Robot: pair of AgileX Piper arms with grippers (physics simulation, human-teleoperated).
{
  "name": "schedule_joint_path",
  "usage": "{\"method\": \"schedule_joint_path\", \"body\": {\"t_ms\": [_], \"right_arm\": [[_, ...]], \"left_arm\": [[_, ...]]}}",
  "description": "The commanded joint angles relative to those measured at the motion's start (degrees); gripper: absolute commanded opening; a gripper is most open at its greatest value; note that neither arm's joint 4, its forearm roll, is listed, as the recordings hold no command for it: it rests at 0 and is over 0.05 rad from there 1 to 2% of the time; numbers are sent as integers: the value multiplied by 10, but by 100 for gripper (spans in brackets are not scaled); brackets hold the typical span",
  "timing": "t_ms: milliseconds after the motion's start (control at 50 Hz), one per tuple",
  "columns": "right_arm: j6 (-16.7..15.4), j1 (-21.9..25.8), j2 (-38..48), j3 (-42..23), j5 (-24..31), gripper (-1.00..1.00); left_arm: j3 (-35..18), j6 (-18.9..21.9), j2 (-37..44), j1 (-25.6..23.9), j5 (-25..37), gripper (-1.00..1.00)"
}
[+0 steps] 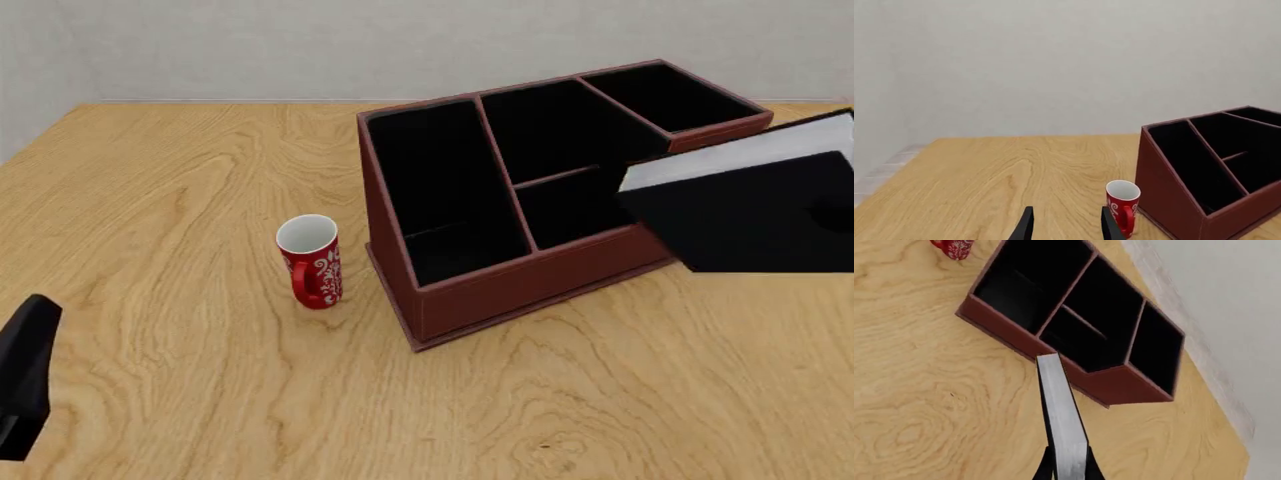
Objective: Pick up the book and place it in the left compartment of the caddy.
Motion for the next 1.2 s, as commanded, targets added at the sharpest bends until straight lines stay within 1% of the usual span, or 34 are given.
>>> {"method": "schedule_joint_path", "body": {"t_ms": [20,80,100,140,180,220,260,300,320,360,380,420,480,500,520,580,640,660,720,740,780,800,840,860,880,900,920,960,980,1060,1080,1120,1160,1200], "right_arm": [[173,78,56,-110,1,-100],[221,114,64,-133,1,-100],[245,119,69,-142,1,-100],[242,122,68,-140,1,-100],[264,134,71,-145,1,-100],[256,131,72,-147,1,-100],[273,153,77,-146,1,-100],[262,141,81,-146,1,-100],[273,158,85,-149,1,-100],[266,155,92,-145,1,-100],[278,170,100,-143,1,-100],[274,175,113,-142,1,-100],[301,196,138,-155,1,-100],[301,196,138,-155,1,-100],[289,203,153,-159,1,-100],[303,223,178,-173,1,-100],[299,226,190,-176,1,-100],[311,235,196,-179,1,-100],[305,235,211,-176,1,-100],[311,239,218,-176,1,-100],[294,231,225,-169,1,-100],[301,233,230,-178,1,-100],[277,218,235,-177,1,-100],[290,224,240,-186,1,-100],[277,215,244,-186,1,-100],[277,215,244,-187,1,-100],[265,207,249,-187,1,-100],[269,210,253,-192,1,-100],[259,205,255,-189,1,-100],[255,203,261,-190,1,-100],[244,195,262,-189,1,-100],[246,194,265,-193,1,-100],[234,184,266,-195,1,-100],[238,186,267,-196,1,-100]], "left_arm": [[-9,-11,0,13,8,100],[-13,-12,0,15,17,100],[-13,-8,0,19,21,100],[-13,-4,0,22,21,100],[-15,-3,0,19,20,100],[-16,-2,0,23,21,100],[-19,-5,0,25,26,100],[-21,8,0,32,31,100],[-21,18,0,29,34,100],[-21,16,0,29,29,100],[-20,18,0,29,29,100],[-26,23,0,27,31,100],[-23,18,0,25,30,100],[-23,18,0,25,30,100],[-16,20,0,24,25,100],[-17,17,0,26,27,100],[-16,12,0,29,28,100],[-15,13,0,30,28,100],[-13,11,0,31,28,100],[-13,11,0,32,26,100],[-12,10,0,33,25,100],[-12,9,0,35,24,100],[-11,5,0,37,23,100],[-10,4,0,38,22,100],[-8,2,0,38,21,100],[-8,2,0,38,21,100],[-7,2,0,37,21,100],[-7,0,0,39,22,100],[-7,1,0,40,22,100],[-8,11,0,36,21,100],[-9,18,0,34,20,100],[-13,18,0,33,21,100],[-16,24,0,29,19,100],[-17,25,0,29,19,100]]}}
